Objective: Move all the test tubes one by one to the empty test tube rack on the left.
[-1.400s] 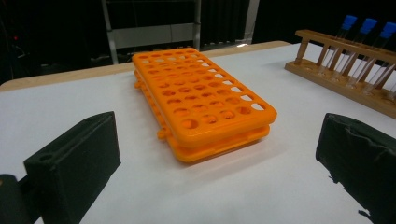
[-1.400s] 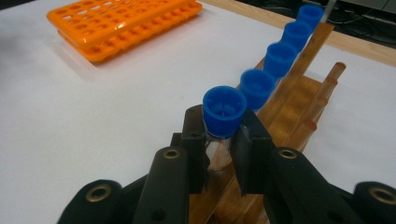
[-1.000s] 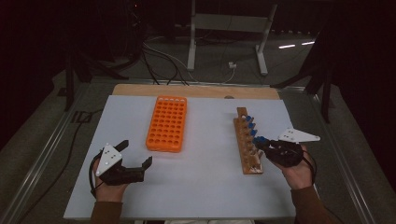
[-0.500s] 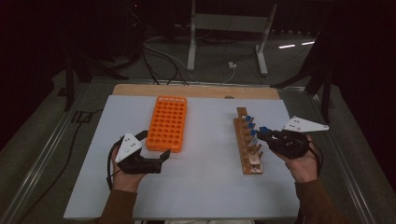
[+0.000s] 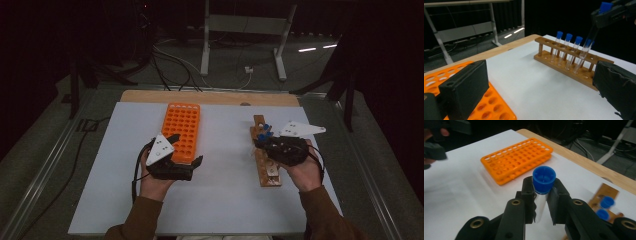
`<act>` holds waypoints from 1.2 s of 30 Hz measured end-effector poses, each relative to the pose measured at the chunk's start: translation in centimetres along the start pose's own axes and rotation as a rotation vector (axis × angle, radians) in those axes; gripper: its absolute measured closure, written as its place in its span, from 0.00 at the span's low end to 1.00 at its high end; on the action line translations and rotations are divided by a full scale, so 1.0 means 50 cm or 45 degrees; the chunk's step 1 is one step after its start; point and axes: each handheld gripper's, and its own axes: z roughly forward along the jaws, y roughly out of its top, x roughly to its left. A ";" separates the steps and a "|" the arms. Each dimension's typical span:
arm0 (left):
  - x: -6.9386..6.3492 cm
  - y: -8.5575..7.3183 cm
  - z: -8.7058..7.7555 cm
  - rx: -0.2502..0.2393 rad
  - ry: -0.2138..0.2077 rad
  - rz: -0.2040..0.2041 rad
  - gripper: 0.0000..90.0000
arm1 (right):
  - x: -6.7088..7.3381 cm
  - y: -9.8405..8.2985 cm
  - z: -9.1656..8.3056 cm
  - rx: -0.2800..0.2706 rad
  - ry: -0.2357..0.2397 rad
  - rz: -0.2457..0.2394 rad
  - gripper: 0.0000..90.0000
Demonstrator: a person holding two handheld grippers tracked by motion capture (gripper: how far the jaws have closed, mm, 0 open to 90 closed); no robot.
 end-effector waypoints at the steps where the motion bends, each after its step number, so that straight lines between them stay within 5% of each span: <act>1: -0.001 -0.001 0.007 0.011 -0.006 -0.004 0.03 | 0.007 0.006 0.010 0.003 0.011 -0.008 0.85; 11: -0.020 0.000 0.060 0.026 -0.054 -0.062 0.19 | 0.039 0.027 0.055 0.010 0.075 -0.018 0.85; 20: -0.058 0.008 0.102 0.035 -0.119 0.030 0.37 | 0.060 0.034 0.086 0.026 0.118 -0.021 0.85; 36: -0.071 0.006 0.116 0.046 -0.213 0.069 0.86 | 0.094 0.044 0.112 0.045 0.186 -0.054 0.85</act>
